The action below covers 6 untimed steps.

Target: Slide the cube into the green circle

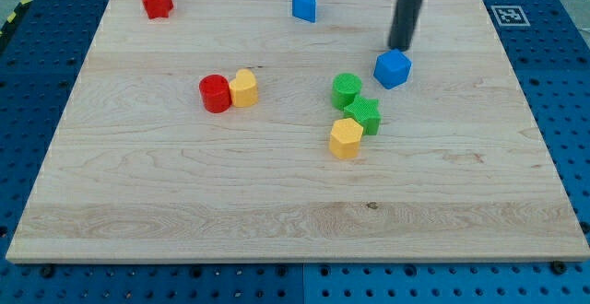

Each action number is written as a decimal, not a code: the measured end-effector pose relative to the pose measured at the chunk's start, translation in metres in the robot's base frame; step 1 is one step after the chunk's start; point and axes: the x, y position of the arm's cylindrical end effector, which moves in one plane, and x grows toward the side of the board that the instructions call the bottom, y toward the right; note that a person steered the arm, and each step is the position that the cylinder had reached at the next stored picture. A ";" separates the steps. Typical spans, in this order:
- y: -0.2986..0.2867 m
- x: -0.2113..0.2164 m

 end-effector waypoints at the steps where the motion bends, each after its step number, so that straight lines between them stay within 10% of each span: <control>1: -0.014 0.035; 6: -0.214 0.018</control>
